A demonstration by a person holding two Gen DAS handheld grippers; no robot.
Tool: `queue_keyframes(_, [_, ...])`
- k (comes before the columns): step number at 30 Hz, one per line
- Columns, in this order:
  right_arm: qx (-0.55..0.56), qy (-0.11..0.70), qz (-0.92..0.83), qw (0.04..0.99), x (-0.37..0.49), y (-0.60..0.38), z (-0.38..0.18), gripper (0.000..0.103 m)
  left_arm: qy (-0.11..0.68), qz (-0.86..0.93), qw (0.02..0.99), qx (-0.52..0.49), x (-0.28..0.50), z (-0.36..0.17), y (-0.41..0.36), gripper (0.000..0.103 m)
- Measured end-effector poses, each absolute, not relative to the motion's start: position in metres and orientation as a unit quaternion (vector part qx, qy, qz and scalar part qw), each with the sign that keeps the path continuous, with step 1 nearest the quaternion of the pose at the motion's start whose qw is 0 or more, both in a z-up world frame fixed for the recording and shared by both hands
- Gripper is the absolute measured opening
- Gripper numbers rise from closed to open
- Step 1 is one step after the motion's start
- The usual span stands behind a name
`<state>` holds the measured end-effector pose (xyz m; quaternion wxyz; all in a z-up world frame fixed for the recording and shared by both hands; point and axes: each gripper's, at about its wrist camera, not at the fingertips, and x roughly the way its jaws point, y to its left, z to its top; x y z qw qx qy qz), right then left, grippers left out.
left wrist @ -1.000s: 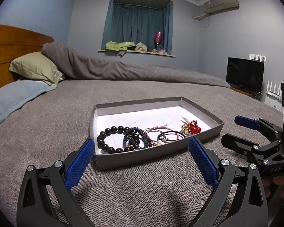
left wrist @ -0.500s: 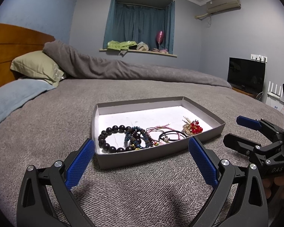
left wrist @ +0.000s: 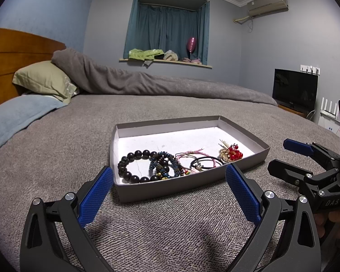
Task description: Organize jewelry
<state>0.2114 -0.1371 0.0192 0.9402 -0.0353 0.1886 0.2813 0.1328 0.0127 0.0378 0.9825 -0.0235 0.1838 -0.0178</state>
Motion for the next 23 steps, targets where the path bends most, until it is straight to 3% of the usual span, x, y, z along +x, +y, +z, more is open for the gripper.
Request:
queue_keyframes(12, [-0.036,0.189,0.281,0.94,0.2114,-0.1372,0.0192,0.098,0.161,-0.04,0.985,-0.045,0.1264,0.039,0.0181,0.098])
queue_keyframes(23, [-0.026,0.193,0.281,0.94,0.2127,-0.1413,0.0207,0.098,0.187,-0.023,0.981,-0.041,0.1359,0.0358,0.0179,0.098])
